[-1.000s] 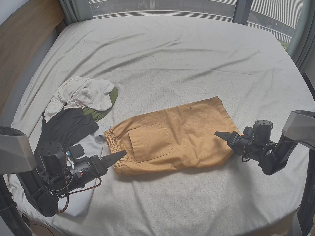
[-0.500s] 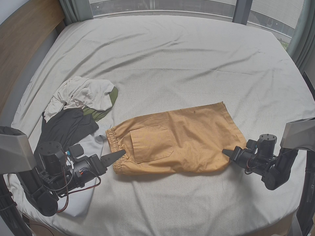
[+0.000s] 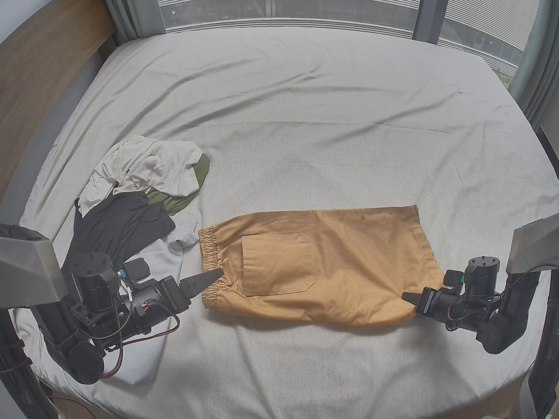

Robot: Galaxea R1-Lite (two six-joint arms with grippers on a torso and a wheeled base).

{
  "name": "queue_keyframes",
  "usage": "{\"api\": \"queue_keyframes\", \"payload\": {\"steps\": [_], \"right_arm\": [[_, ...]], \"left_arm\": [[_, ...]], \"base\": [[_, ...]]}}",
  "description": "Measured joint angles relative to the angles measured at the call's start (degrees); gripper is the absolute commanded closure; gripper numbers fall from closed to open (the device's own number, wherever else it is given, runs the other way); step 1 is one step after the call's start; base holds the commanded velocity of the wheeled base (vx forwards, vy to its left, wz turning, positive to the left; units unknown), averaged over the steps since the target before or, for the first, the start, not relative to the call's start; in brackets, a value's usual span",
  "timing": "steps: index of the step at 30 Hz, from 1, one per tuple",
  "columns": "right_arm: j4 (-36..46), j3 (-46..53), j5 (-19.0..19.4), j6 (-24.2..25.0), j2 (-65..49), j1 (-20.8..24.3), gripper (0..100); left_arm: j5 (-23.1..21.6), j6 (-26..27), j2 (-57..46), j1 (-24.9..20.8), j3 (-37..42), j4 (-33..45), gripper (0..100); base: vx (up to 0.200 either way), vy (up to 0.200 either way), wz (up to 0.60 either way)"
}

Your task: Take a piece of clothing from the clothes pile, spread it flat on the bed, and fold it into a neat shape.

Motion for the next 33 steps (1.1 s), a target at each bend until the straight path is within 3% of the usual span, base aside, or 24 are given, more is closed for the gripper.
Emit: {"api": "queue_keyframes", "payload": {"steps": [10,14,24,25,29,33], "right_arm": [[-3.33,8.52,-0.02,-4.35,-2.4,-0.3,100],[-7.36,11.91,-0.02,-4.92,-2.51,-0.88,100],[-7.7,13.89,-0.1,-5.08,-2.04,-2.26,100],[-7.72,13.91,-0.1,-5.06,-1.9,-2.28,0],[-7.66,13.97,-0.46,-4.95,-1.11,-2.43,0],[-7.77,13.97,-4.38,-4.68,-0.77,-2.78,0]], "left_arm": [[-0.05,0.11,1.49,0.06,0.01,0.0,0],[-0.06,0.15,2.16,0.04,-0.02,0.0,0],[-0.16,0.06,3.45,-0.05,-0.1,0.0,0],[-0.17,0.04,3.5,-0.05,-0.1,0.0,0],[-0.16,0.06,3.6,-0.11,-0.1,0.0,0],[-0.13,0.02,3.58,-0.11,-0.05,0.0,0]], "base": [[0.0,0.0,0.0],[0.0,0.0,0.0],[0.0,0.0,0.0],[0.0,0.0,0.0],[0.0,0.0,0.0],[0.0,0.0,0.0]]}}
